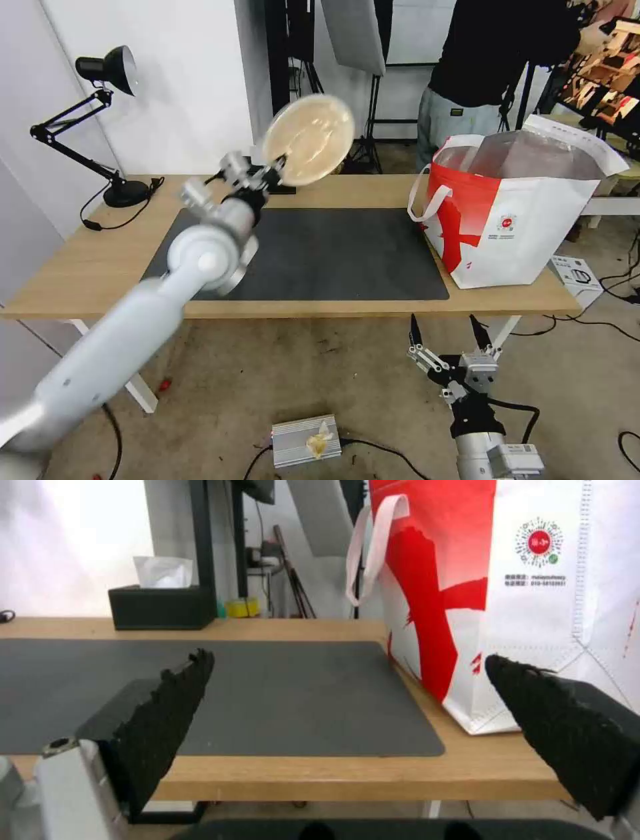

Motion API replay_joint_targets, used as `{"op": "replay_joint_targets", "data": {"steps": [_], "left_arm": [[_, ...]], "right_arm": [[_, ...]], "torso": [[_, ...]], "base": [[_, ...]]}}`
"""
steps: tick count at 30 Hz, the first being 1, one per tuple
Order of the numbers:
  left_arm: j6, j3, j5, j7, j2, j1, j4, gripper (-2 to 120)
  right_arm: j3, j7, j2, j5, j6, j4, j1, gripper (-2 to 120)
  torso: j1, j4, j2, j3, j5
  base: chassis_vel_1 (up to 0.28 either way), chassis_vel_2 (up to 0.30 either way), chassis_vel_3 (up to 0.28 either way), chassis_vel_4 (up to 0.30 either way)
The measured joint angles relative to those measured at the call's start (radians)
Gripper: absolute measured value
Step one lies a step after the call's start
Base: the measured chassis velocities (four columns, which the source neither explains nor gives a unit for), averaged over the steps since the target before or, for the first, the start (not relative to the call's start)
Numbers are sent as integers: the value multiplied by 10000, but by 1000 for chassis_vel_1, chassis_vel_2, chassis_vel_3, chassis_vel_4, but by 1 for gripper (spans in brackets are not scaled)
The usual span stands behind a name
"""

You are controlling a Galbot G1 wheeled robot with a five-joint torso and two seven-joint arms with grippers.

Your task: Pick up the trash from the table and place it into the takeout bag.

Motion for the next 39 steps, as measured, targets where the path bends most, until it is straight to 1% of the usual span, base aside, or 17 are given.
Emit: {"op": "replay_joint_targets", "data": {"steps": [1,3,4,8,9,13,14,18,19,23,28,29,33,34,37,38,39], "left_arm": [[-15,109,-11,5,-118,-141,118,1],[-73,624,-46,79,-701,-789,721,1],[-73,624,-46,79,-701,-789,721,1],[-248,1339,14,129,-1485,-1563,1680,1],[-248,1339,14,129,-1485,-1563,1680,1],[-302,2012,141,204,-2303,-2202,2439,1],[-302,2012,141,204,-2303,-2202,2439,1],[-487,2468,369,650,-2943,-2693,3051,1],[-487,2468,369,650,-2943,-2693,3051,1],[-533,2885,423,1003,-3266,-3132,3391,1],[-373,3385,461,1608,-3509,-3590,4116,1],[-373,3385,461,1608,-3509,-3590,4116,1],[-287,3849,634,2227,-3704,-3898,4770,1],[-287,3849,634,2227,-3704,-3898,4770,1],[-173,4116,716,2714,-3911,-4106,5300,1],[-173,4116,716,2714,-3911,-4106,5300,1],[-135,4202,781,2877,-3970,-4165,5454,1]], "right_arm": [[0,1,0,0,0,0,0,100],[0,0,0,0,0,-1,-1,100],[0,0,0,0,0,-1,-1,100],[0,0,0,0,0,0,0,100],[0,0,0,0,0,0,0,100],[0,1,0,0,0,0,0,100],[0,1,0,0,0,0,0,100],[0,0,0,0,0,0,0,100],[0,0,0,0,0,0,0,100],[0,0,0,0,0,0,0,100],[0,1,0,0,0,0,1,100],[0,1,0,0,0,0,1,100],[0,0,0,0,0,0,0,100],[0,0,0,0,0,0,0,100],[0,0,0,0,0,0,0,100],[0,0,0,0,0,0,0,100],[0,0,0,0,0,0,0,100]], "torso": [[0,0,-1,0,1],[0,-1,0,0,1],[0,-1,0,0,1],[1,1,-1,0,0],[1,1,-1,0,0],[0,-1,0,-1,1],[0,-1,0,-1,1],[1,0,0,0,-1],[1,0,0,0,-1],[0,-2,2,-2,1],[0,2,1,-1,-2],[0,2,1,-1,-2],[0,1,1,-1,-1],[0,1,1,-1,-1],[0,1,1,-1,-2],[0,1,1,-1,-2],[0,0,1,-1,-1]], "base": [[0,0,0,0],[0,0,0,0],[0,0,0,0],[0,0,0,0],[0,0,0,0],[0,0,0,0],[0,0,0,0],[0,0,0,0],[0,0,0,0],[0,0,0,0],[0,0,0,0],[0,0,0,0],[0,0,0,0],[0,0,0,0],[0,0,0,0],[0,0,0,0],[0,0,0,0]]}}
